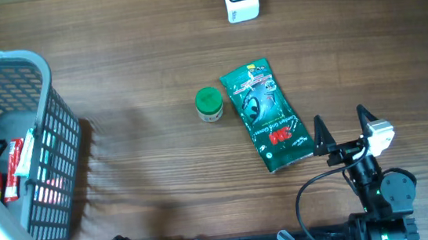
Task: Scan the item barcode
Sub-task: 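Reach the left gripper into the basket and grasp the Zappy wipes pack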
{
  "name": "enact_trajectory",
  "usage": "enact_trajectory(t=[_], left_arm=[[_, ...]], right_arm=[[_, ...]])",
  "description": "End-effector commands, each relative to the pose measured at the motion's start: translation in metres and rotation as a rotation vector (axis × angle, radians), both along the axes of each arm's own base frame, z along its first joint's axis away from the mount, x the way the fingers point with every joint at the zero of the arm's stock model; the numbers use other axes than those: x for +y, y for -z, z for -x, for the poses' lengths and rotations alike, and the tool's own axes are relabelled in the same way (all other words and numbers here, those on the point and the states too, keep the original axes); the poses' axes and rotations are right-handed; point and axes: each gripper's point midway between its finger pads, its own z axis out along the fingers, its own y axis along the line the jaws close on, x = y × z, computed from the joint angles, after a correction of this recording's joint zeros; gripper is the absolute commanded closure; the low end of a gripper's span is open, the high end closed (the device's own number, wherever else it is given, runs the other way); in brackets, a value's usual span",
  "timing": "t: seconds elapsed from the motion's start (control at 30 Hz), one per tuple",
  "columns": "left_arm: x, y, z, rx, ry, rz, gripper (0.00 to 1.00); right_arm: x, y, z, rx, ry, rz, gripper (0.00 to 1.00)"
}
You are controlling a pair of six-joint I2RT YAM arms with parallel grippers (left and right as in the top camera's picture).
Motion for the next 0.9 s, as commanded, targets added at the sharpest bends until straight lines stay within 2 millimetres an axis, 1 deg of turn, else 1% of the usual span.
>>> enact_trajectory(t=[0.0, 0.17, 0.27, 0.3, 0.43, 0.53, 0.67, 0.87], left_arm=[[0.000, 0.062, -0.004, -0.007, 0.086, 0.147, 0.00], [0.007, 0.131, 0.002, 0.026, 0.054, 0.173, 0.00], [0.017, 0.162, -0.002, 0.009, 0.045, 0.125, 0.00], [0.019, 0.169, -0.004, -0.001, 0.044, 0.112, 0.00], [0.030, 0.183, -0.005, 0.014, 0.023, 0.076, 0.00], [0.034, 0.194, -0.009, 0.026, 0.022, 0.083, 0.00], [0.037, 0.218, -0.010, 0.069, 0.017, 0.114, 0.00], [0.043, 0.247, 0.001, 0.171, -0.011, 0.129, 0.00]], right_arm=[[0.000, 0.000, 0.000, 0.002, 0.004, -0.013, 0.00], [0.000, 0.000, 0.000, 0.002, 0.004, -0.013, 0.00], [0.000, 0.000, 0.000, 0.002, 0.004, -0.013, 0.00], [0.000, 0.000, 0.000, 0.002, 0.004, -0.013, 0.00], [0.000, 0.000, 0.000, 0.002, 0.004, -0.012, 0.00], [0.000, 0.000, 0.000, 0.002, 0.004, -0.013, 0.00], [0.000, 0.000, 0.000, 0.002, 0.004, -0.013, 0.00], [0.000, 0.000, 0.000, 0.002, 0.004, -0.013, 0.00]])
